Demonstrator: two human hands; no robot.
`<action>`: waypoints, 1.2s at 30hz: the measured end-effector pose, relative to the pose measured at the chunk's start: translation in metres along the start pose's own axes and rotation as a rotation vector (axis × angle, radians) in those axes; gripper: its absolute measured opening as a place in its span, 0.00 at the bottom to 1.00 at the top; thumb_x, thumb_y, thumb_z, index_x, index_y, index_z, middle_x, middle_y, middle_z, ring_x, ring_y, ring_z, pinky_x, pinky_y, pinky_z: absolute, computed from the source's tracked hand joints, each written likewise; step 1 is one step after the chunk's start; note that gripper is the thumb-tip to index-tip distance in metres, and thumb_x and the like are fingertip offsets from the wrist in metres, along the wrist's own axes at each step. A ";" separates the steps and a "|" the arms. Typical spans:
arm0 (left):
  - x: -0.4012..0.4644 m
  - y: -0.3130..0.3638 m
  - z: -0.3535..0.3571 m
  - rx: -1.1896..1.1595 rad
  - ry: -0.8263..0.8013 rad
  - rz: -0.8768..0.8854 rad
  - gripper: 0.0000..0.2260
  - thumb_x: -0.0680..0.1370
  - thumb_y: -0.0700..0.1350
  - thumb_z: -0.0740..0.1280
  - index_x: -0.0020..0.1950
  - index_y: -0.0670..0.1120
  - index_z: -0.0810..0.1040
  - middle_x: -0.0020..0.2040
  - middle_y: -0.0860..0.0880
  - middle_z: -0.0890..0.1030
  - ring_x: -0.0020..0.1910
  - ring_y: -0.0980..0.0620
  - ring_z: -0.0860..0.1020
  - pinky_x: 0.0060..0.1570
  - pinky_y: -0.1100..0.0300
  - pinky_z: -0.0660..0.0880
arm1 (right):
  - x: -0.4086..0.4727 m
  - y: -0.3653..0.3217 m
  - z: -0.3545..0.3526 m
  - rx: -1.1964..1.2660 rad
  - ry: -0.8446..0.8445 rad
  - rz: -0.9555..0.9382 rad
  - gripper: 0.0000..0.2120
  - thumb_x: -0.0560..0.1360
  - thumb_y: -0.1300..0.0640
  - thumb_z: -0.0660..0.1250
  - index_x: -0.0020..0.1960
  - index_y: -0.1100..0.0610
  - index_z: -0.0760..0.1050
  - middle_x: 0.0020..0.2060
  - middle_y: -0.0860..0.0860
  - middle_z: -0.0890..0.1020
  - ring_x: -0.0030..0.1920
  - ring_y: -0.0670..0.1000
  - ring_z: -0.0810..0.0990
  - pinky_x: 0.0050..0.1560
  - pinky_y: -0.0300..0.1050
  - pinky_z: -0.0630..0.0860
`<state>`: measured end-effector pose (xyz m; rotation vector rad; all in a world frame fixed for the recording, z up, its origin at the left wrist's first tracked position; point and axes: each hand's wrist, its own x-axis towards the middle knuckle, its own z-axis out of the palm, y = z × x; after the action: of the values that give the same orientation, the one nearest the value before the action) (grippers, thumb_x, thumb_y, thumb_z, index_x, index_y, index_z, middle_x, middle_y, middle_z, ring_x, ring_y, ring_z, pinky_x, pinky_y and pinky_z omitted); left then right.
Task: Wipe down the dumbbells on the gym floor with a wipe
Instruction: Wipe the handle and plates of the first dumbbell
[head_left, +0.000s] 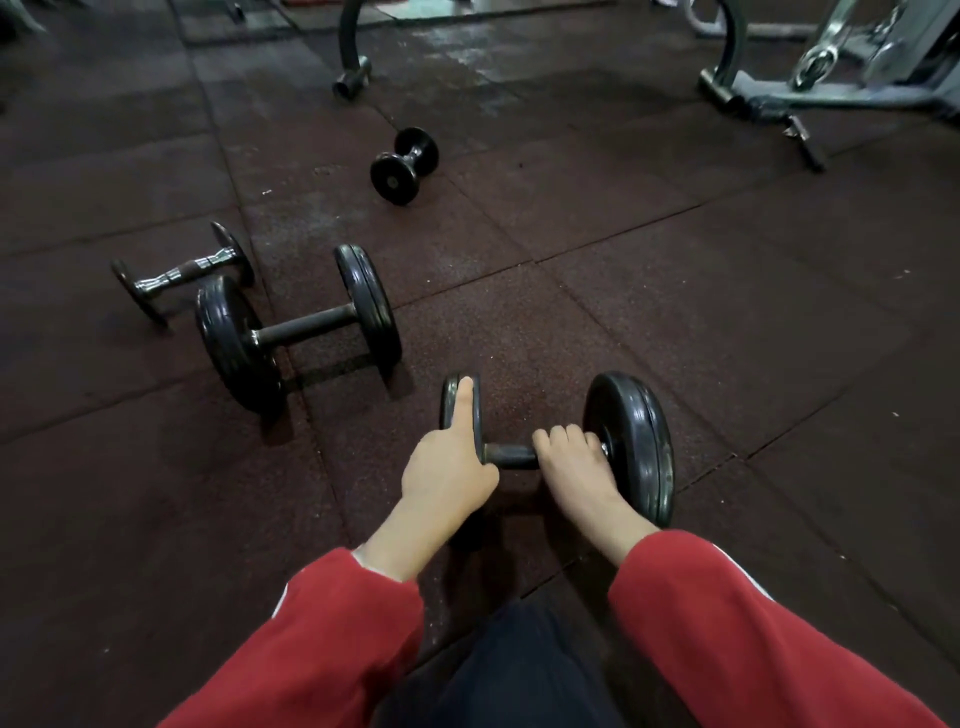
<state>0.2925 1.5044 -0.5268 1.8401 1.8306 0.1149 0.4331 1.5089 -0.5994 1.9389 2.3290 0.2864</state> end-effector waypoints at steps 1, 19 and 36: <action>-0.003 -0.001 0.000 0.000 -0.019 -0.013 0.41 0.74 0.46 0.64 0.75 0.56 0.35 0.57 0.40 0.76 0.54 0.41 0.77 0.51 0.53 0.73 | -0.004 -0.002 -0.001 0.020 -0.011 -0.006 0.09 0.51 0.62 0.73 0.28 0.55 0.75 0.22 0.51 0.75 0.25 0.52 0.76 0.24 0.40 0.72; 0.056 0.001 -0.010 -0.323 0.172 -0.028 0.30 0.78 0.57 0.59 0.76 0.48 0.53 0.67 0.39 0.71 0.66 0.40 0.70 0.62 0.53 0.67 | 0.024 -0.021 -0.006 0.254 -0.014 0.146 0.22 0.70 0.64 0.63 0.64 0.67 0.69 0.58 0.61 0.72 0.63 0.61 0.70 0.68 0.53 0.63; 0.058 -0.012 0.024 -0.819 0.424 0.131 0.23 0.78 0.48 0.63 0.73 0.52 0.63 0.70 0.53 0.68 0.63 0.66 0.62 0.60 0.73 0.57 | 0.048 -0.018 -0.009 0.128 0.133 -0.106 0.19 0.67 0.65 0.51 0.39 0.58 0.80 0.32 0.52 0.80 0.36 0.52 0.79 0.44 0.44 0.77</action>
<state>0.2959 1.5512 -0.5707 1.3808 1.5446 1.1882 0.4055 1.5523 -0.5926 1.8962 2.5845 0.2717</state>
